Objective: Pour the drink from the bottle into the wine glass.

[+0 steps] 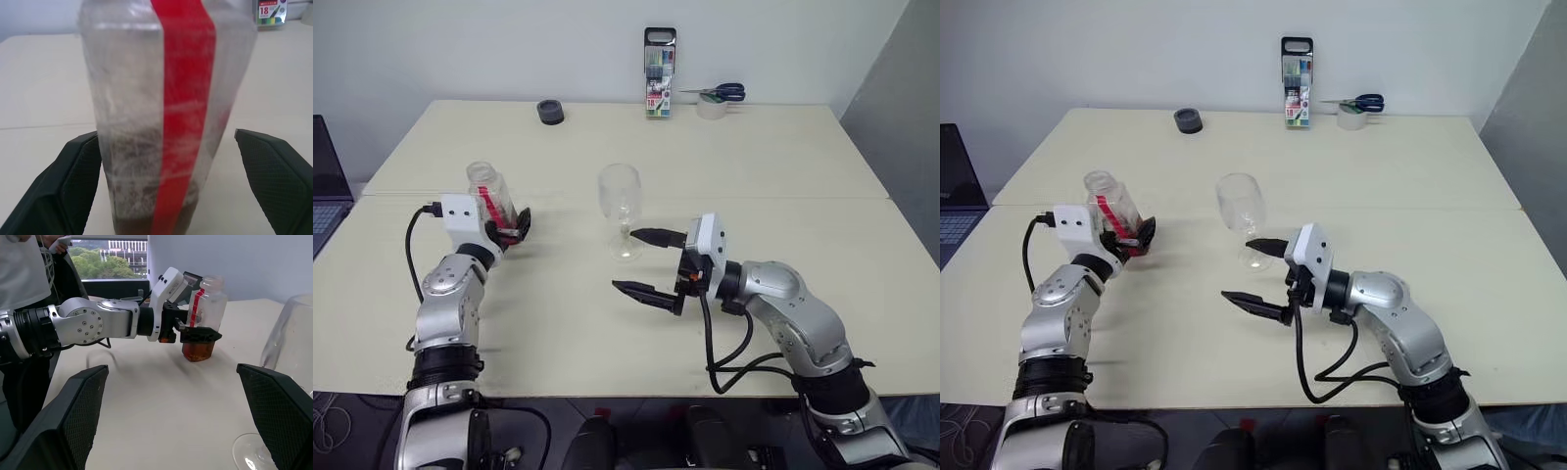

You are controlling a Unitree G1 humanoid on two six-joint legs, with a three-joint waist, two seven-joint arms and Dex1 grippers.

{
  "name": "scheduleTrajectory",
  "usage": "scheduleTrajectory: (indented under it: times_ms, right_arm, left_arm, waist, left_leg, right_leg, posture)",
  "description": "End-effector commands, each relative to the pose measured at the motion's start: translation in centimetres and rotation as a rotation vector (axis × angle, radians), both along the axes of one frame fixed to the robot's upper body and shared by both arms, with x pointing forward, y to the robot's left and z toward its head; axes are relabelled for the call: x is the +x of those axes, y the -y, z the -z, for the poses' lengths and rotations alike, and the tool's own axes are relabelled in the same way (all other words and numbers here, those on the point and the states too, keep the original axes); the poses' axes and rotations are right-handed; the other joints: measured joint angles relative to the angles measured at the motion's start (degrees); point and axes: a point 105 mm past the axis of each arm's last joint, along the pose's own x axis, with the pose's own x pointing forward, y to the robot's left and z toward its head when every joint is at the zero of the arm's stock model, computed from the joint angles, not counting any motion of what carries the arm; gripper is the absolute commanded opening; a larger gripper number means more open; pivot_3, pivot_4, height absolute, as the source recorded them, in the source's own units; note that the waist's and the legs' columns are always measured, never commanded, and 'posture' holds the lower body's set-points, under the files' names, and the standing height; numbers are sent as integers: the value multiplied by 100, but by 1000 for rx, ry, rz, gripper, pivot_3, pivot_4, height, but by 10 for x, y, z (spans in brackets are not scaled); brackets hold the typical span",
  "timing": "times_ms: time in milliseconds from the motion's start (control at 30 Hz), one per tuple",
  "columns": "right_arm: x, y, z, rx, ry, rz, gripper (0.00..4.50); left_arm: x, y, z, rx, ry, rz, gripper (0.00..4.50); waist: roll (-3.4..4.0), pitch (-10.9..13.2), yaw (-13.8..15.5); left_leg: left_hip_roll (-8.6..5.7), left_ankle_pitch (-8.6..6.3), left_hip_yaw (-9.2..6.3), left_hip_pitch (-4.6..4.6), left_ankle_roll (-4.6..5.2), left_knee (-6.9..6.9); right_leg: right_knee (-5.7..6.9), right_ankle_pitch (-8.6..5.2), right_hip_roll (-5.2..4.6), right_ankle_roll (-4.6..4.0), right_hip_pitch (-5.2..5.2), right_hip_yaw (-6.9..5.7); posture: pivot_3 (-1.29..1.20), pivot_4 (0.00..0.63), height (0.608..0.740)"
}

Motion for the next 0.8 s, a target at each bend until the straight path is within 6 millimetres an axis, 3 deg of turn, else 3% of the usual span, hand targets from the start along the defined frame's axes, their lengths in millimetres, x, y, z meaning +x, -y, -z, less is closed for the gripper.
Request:
scheduleTrajectory:
  times_ms: [33,133,367,600,800]
  right_arm:
    - [-4,-1,-12,25,51,-19,4475]
    - [-3,-1,-11,19,50,-14,4500]
    - [-1,0,-11,18,51,-7,4500]
    - [0,0,-12,21,58,-4,4500]
    - [-1,9,-18,35,57,31,4500]
  left_arm:
    - [1,-1,-13,2,43,-9,4500]
    - [-1,-3,-13,-5,44,-19,3889]
    - [-8,-8,-11,-17,42,-49,1816]
    - [-11,-11,-11,-18,43,-56,1688]
    - [-5,18,-38,113,95,62,1688]
  waist:
    - [0,0,-1]
    - [0,0,-1]
    - [0,0,-1]
    - [0,0,-7]
    - [-2,1,1]
  left_leg:
    - [0,0,0,0,0,0]
    - [0,0,-1,0,0,0]
    - [0,0,-1,-1,0,0]
    - [1,0,1,1,0,0]
    - [0,0,-1,-2,0,0]
  right_leg:
    - [0,0,0,0,0,0]
    - [0,0,0,0,0,-1]
    - [0,0,-1,0,0,0]
    - [-1,0,0,0,0,2]
    - [-2,0,0,0,0,0]
  posture:
    - [0,150,740]
    - [0,150,740]
    - [0,150,740]
    - [0,150,740]
    - [0,150,740]
